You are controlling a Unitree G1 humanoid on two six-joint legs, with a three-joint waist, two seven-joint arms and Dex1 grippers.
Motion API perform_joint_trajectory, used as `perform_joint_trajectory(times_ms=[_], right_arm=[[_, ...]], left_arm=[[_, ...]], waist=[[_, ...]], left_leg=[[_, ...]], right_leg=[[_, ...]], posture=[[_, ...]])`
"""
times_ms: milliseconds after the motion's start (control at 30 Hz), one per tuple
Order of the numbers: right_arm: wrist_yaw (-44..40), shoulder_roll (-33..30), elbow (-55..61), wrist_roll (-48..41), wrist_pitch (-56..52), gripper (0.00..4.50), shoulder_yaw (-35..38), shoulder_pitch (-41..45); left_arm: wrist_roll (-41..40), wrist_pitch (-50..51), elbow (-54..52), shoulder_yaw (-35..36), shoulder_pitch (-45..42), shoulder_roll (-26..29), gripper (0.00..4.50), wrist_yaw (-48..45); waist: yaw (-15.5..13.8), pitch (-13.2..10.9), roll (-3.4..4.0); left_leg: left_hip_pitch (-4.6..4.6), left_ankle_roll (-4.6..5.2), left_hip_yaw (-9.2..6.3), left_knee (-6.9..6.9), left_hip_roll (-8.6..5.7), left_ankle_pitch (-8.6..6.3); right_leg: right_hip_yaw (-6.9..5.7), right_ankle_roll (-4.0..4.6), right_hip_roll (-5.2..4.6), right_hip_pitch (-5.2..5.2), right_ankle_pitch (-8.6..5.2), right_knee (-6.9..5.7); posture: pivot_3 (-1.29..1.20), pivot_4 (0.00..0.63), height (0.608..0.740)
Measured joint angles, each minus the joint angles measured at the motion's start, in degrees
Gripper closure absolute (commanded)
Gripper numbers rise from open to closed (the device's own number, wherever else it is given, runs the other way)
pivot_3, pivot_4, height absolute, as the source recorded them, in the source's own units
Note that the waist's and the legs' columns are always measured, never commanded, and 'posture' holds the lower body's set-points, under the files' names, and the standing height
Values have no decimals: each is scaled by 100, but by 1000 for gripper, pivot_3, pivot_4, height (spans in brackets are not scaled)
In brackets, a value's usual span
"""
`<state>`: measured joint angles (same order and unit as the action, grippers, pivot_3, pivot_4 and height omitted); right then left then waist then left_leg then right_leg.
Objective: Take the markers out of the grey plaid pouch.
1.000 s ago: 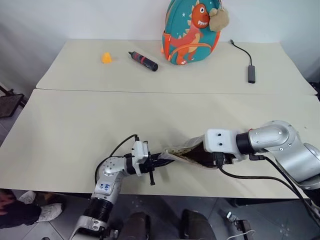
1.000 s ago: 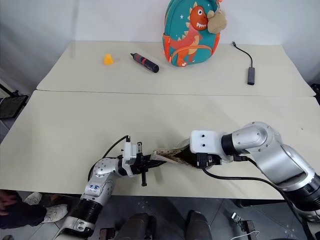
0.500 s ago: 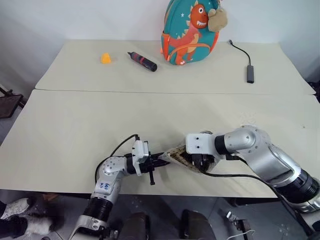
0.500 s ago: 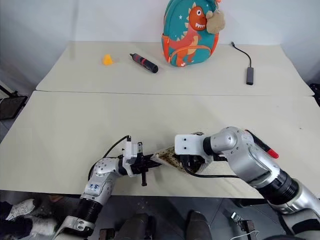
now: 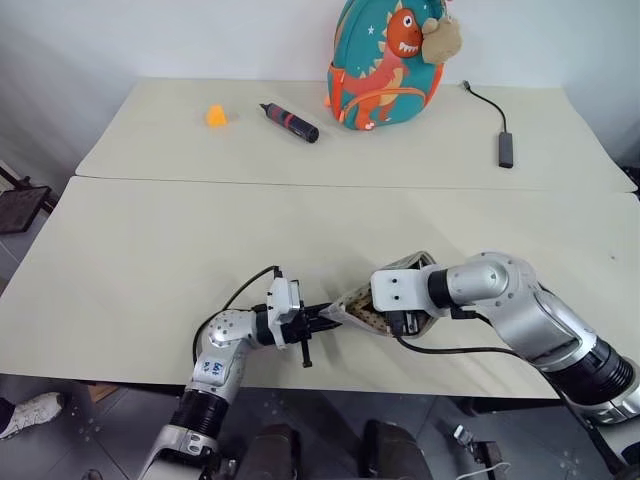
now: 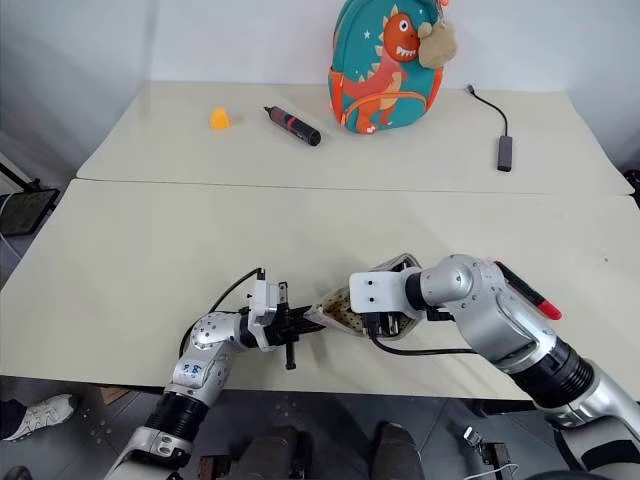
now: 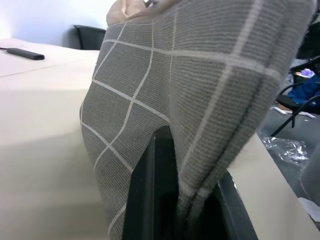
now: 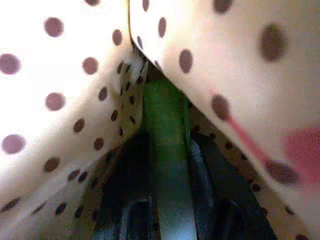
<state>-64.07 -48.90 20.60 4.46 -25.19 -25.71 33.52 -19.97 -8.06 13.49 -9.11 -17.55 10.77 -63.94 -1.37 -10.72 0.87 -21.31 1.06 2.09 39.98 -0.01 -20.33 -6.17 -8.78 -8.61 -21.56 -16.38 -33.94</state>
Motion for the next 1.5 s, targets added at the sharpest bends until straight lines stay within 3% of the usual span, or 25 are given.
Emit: perform_joint_trajectory(times_ms=[267, 533, 700, 867, 967, 1067, 1167, 1333, 1500], right_arm=[[-1255, -320, -791, -1518, 2788, 3889, 1417, -694], [-1802, -368, -1535, -2607, 3212, 3895, 2112, -1050], [-1483, -236, -1228, -3534, 2204, 3901, 2476, -1265], [-340, -230, -350, -5344, 88, 3901, 3137, -1054], [683, -284, -458, -6979, -1315, 3901, 3692, -675], [1334, -458, -813, -7741, -2035, 3901, 4211, -418], [1573, -898, -1642, -7606, -2603, 3901, 4398, -529], [1076, -1729, -2124, -6315, -2694, 3901, 4027, -1353], [1213, -1522, -2901, -4739, -2119, 3901, 3255, -1933]], left_arm=[[-226, 417, -131, 156, 37, 50, 4500, 74], [-592, 1253, -405, 247, 83, 104, 4500, 160], [-702, 1462, -534, 300, 182, 219, 4500, 107], [-773, 1664, -615, 316, 223, 313, 4500, 22], [-811, 1781, -632, 321, 217, 344, 4500, -21], [-857, 1867, -642, 346, 208, 363, 4500, -64], [-894, 1972, -676, 354, 208, 416, 4500, -86], [-951, 2128, -906, 490, 266, 596, 4500, -72], [-1114, 2239, -1063, 832, 552, 853, 4500, -39]], waist=[[16, -3, -5], [12, -4, -6], [2, -4, -6], [0, -5, -6], [-3, -5, -7], [-15, -5, -7], [-20, -5, -7], [-3, -2, -2], [27, -4, -6]], left_leg=[[2, 1, 14, -3, 4, 0], [3, 1, 6, -2, 7, 0], [3, 1, -3, -2, 9, 0], [2, 0, -7, -1, 27, -1], [1, 1, -7, -1, 42, -1], [0, 4, -6, -2, 42, -5], [-4, 13, 1, -2, 31, -9], [-8, 17, 9, -7, 10, -12], [-2, 16, 23, -2, 11, -11]], right_leg=[[-3, 0, 4, 5, 0, 4], [-3, 0, 4, 6, 0, 3], [-2, 0, 2, 5, 0, 4], [-2, 4, 1, 4, 2, 5], [-1, 7, -2, 4, 4, 6], [-3, 9, -1, 4, 3, 9], [-2, 9, -4, 3, 3, 9], [-1, 9, 0, -4, 3, 12], [5, 5, -2, -6, 5, 9]], posture=[[0, 150, 740], [0, 150, 740], [0, 150, 740], [0, 150, 740], [0, 150, 740], [0, 150, 740], [0, 150, 740], [0, 150, 740], [0, 150, 740]])
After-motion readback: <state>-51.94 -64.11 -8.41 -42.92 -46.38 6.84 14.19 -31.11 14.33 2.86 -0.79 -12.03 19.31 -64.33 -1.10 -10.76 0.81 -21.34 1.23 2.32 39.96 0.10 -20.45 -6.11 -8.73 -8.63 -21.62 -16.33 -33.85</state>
